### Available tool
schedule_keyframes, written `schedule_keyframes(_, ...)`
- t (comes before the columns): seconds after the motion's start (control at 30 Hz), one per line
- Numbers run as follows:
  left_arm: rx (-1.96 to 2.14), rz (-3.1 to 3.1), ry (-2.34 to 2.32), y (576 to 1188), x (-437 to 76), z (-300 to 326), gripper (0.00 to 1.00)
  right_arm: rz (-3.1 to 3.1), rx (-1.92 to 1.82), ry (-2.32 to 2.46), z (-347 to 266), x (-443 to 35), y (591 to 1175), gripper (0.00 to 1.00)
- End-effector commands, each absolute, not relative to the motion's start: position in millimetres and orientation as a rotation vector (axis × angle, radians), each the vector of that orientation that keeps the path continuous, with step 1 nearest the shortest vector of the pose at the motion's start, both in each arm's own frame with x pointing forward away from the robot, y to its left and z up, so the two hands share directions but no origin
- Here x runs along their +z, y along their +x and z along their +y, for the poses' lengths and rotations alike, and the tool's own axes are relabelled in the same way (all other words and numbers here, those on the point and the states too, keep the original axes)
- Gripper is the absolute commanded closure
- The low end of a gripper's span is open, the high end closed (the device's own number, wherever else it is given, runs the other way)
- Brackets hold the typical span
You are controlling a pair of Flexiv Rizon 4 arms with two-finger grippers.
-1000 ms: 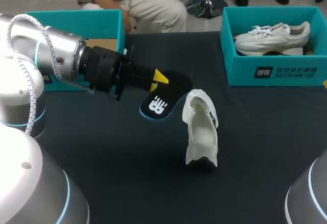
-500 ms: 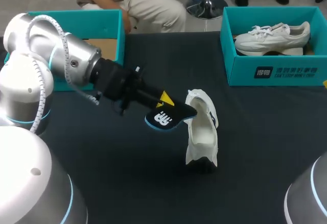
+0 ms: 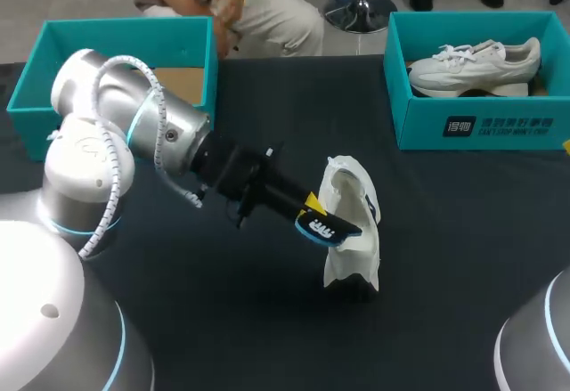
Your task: Take the shoe out of the shoebox, open the shoe tongue, remove and reinsert the insole, then place the shoe into the shoebox
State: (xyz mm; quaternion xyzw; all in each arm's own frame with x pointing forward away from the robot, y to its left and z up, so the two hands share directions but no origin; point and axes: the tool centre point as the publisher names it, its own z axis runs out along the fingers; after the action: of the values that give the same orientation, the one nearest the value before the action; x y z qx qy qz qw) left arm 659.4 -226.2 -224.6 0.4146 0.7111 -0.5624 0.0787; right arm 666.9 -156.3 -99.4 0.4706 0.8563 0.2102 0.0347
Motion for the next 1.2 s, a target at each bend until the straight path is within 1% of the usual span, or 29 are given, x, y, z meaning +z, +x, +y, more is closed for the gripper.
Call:
schedule_keyframes(0.03,-1.691,2.129,1.262,665.9,-243.2,-244.2,1.00,2.636,0.642,1.449,-156.2,-99.6,669.0,0.00)
schedule_keyframes(0.63,-1.639,2.172,1.284,679.7,-268.9,-257.4,1.00,2.636,0.642,1.449,-156.2,-99.6,669.0,0.00)
schedule_keyframes(1.2,-1.614,2.136,1.313,687.7,-270.5,-262.2,1.00,2.636,0.642,1.449,-156.2,-99.6,669.0,0.00)
